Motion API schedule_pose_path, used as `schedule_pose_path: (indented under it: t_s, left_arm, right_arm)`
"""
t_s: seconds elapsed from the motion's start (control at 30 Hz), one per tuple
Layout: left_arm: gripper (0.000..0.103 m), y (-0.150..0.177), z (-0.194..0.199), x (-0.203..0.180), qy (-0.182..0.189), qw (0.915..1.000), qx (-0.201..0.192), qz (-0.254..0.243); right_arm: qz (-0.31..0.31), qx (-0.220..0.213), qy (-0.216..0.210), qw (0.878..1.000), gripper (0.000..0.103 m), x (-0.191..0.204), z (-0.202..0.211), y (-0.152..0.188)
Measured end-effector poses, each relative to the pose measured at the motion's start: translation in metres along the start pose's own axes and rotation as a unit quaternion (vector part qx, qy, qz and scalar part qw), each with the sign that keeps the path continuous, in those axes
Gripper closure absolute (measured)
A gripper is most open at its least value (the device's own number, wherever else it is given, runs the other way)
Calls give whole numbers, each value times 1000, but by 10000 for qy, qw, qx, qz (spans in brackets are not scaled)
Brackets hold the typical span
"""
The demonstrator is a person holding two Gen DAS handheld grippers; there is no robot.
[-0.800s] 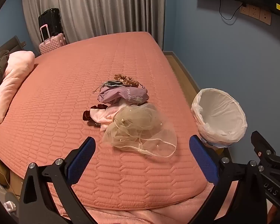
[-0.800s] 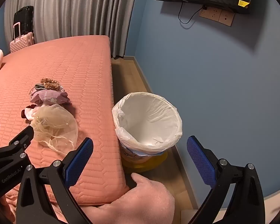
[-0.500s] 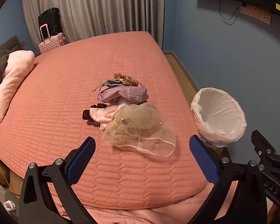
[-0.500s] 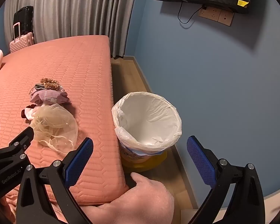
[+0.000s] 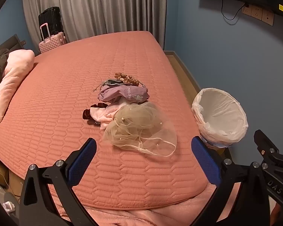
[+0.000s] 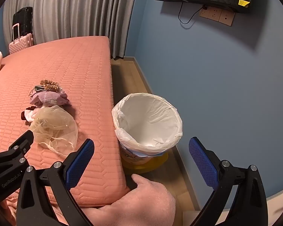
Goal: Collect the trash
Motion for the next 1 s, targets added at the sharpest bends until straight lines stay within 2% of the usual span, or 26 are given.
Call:
schedule_pose_path:
  t_s: [1.0]
  left_arm:
    - [7,-2,3,-2,1,9999,-97,-30]
  right_arm:
    - [-35,9,56,10000,6,-3,2,-5]
Point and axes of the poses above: each gripper's, at about its wrist camera, not at the fingertips, and z roughly against the way its jaws point, x to its left, y to its underside, the point moved 4 cm from there along -z, roughly the way its jaws point, and after that the axes turned 12 degrees about -z, right-handed, at the moved point
